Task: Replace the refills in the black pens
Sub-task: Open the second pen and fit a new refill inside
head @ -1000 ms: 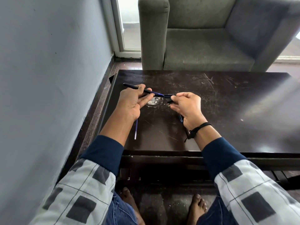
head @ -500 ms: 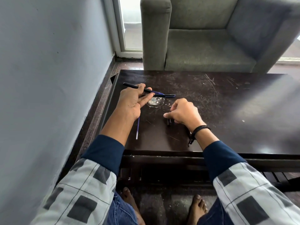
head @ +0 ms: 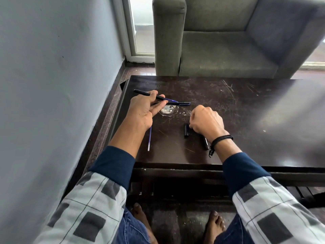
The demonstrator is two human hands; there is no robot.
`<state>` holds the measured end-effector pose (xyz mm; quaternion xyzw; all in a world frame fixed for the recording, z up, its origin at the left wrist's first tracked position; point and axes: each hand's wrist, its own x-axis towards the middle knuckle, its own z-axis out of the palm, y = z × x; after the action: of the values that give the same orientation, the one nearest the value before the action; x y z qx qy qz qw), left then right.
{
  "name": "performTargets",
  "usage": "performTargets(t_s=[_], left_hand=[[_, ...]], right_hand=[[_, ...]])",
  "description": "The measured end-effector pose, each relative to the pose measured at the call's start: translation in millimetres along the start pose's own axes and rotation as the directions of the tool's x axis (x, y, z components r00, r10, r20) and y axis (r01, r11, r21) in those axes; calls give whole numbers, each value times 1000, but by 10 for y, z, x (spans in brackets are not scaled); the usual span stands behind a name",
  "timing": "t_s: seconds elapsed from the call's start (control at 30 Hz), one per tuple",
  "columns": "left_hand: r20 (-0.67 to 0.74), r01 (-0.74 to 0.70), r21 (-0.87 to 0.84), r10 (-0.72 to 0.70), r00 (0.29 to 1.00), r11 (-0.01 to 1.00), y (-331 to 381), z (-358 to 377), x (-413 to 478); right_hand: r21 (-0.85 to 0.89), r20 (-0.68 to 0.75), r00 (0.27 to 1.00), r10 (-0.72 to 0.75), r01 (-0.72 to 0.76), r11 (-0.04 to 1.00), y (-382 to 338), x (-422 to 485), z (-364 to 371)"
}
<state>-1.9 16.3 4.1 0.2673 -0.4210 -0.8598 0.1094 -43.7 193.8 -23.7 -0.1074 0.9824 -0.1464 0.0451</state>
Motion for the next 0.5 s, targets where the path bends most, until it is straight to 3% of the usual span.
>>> performTargets(t_s=[0.2, 0.3, 0.4, 0.5], left_hand=[[15, 3, 4, -3, 1000, 1000, -15, 8, -5], [12, 8, 6, -8, 1000, 1000, -10, -4, 4], [5, 13, 20, -13, 1000, 1000, -10, -2, 5], [7, 27, 54, -27, 1000, 998, -23, 20, -5]], right_hand=[[73, 33, 999, -23, 20, 997, -48, -42, -4], [262, -19, 1000, 9, -4, 965, -35, 3, -64], [469, -63, 997, -42, 67, 881, -56, 22, -162], [545, -104, 989, -108, 147, 825, -85, 0, -187]])
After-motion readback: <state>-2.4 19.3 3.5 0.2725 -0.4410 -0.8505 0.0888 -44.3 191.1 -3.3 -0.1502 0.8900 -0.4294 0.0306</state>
